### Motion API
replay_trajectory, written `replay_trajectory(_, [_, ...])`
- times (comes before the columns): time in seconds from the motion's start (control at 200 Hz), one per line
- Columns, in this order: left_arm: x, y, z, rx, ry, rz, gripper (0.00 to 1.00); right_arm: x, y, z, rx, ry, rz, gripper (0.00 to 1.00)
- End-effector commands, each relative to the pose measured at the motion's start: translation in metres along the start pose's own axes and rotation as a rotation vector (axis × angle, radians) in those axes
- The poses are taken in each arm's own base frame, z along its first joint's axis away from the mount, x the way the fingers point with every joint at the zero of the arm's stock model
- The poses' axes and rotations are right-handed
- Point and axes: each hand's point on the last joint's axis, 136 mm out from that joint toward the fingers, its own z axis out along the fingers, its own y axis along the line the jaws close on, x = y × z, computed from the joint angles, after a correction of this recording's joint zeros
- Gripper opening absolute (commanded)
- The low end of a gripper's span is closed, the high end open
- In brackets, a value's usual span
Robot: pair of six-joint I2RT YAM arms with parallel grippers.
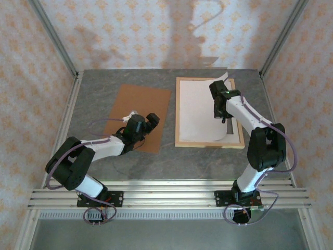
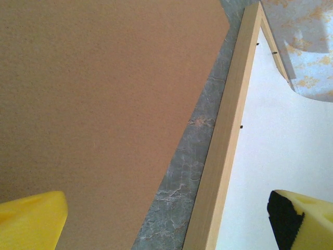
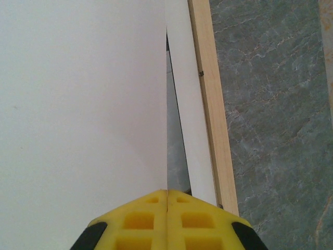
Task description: Put the photo into the frame
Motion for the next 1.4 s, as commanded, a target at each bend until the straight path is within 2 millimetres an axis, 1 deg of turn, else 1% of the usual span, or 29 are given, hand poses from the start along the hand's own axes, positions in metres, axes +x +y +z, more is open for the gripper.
replay_trajectory(0.0, [-0.004,0.000,0.001,0.008,-0.018,-0.012,1.00,-0.008,-0.004,-0.002,0.007,-0.047,0.010,0.01])
replay_trajectory(0.135, [-0.004,-0.002,0.003,0.012,-0.013,-0.012,1.00,-0.009,-0.006,-0.001,0.022,-0.051,0.014,0.03])
replay_trajectory(0.23, [-0.004,-0.004,0.004,0.013,-0.010,-0.011,1.00,-0.007,0.008,-0.005,-0.071,-0.039,0.024,0.01])
replay_trajectory(0.295, [-0.004,-0.004,0.004,0.014,-0.007,-0.011,1.00,-0.007,0.013,-0.008,-0.102,-0.032,0.036,0.01])
replay_trajectory(0.415, [-0.004,-0.006,0.004,0.016,-0.008,-0.010,1.00,-0.010,0.008,-0.013,-0.081,-0.013,0.046,0.01])
replay_trajectory(0.546, [-0.004,-0.004,0.005,0.014,-0.007,-0.012,1.00,-0.013,0.010,-0.020,-0.104,-0.012,0.054,0.00])
replay_trajectory(0.626, [-0.004,-0.005,0.005,0.015,-0.006,-0.014,1.00,-0.015,0.011,-0.019,-0.111,-0.028,0.051,0.01])
replay_trajectory(0.756, [-0.004,-0.005,0.006,0.019,-0.005,-0.015,1.00,-0.014,0.004,-0.013,-0.056,-0.027,0.045,0.04])
replay_trajectory(0.796, [-0.003,-0.005,0.006,0.018,-0.002,-0.014,1.00,-0.014,0.002,-0.011,-0.038,-0.025,0.042,0.06])
replay_trajectory(0.821, [-0.003,-0.004,0.006,0.016,-0.001,-0.014,1.00,-0.014,0.001,-0.010,-0.028,-0.025,0.041,0.09])
replay_trajectory(0.861, [-0.003,-0.003,0.006,0.015,-0.002,-0.015,1.00,-0.013,-0.001,-0.009,-0.013,-0.024,0.041,0.18])
replay_trajectory(0.926, [-0.003,-0.002,0.006,0.013,-0.003,-0.018,1.00,-0.013,-0.004,-0.007,0.007,-0.026,0.045,0.38])
replay_trajectory(0.951, [-0.003,-0.002,0.006,0.013,-0.003,-0.018,1.00,-0.013,-0.005,-0.007,0.012,-0.028,0.047,0.43])
replay_trajectory(1.066, [-0.003,-0.002,0.006,0.016,-0.003,-0.020,1.00,-0.014,-0.008,-0.005,0.032,-0.038,0.058,0.62])
replay_trajectory(1.081, [-0.003,-0.002,0.006,0.016,-0.002,-0.020,1.00,-0.014,-0.009,-0.006,0.036,-0.041,0.059,0.66])
replay_trajectory(1.116, [-0.003,-0.002,0.006,0.015,-0.001,-0.019,1.00,-0.015,-0.011,-0.006,0.047,-0.045,0.062,0.69])
replay_trajectory(1.131, [-0.004,-0.002,0.006,0.016,-0.003,-0.020,1.00,-0.015,-0.012,-0.005,0.052,-0.046,0.063,0.74])
replay_trajectory(1.161, [-0.003,-0.002,0.006,0.015,-0.003,-0.020,1.00,-0.015,-0.013,-0.006,0.061,-0.050,0.064,0.78])
replay_trajectory(1.181, [-0.003,-0.003,0.006,0.016,-0.002,-0.020,1.00,-0.016,-0.014,-0.006,0.066,-0.053,0.065,0.90])
replay_trajectory(1.201, [-0.004,-0.002,0.006,0.013,-0.003,-0.020,1.00,-0.016,-0.015,-0.007,0.071,-0.057,0.067,0.94])
replay_trajectory(1.216, [-0.004,-0.002,0.006,0.013,-0.003,-0.020,1.00,-0.017,-0.016,-0.007,0.075,-0.058,0.068,0.99])
replay_trajectory(1.301, [-0.004,-0.001,0.006,0.011,-0.005,-0.020,1.00,-0.018,-0.020,-0.009,0.088,-0.072,0.078,1.00])
replay_trajectory(1.396, [-0.003,-0.001,0.006,0.011,-0.003,-0.019,1.00,-0.018,-0.017,-0.013,0.056,-0.085,0.094,1.00])
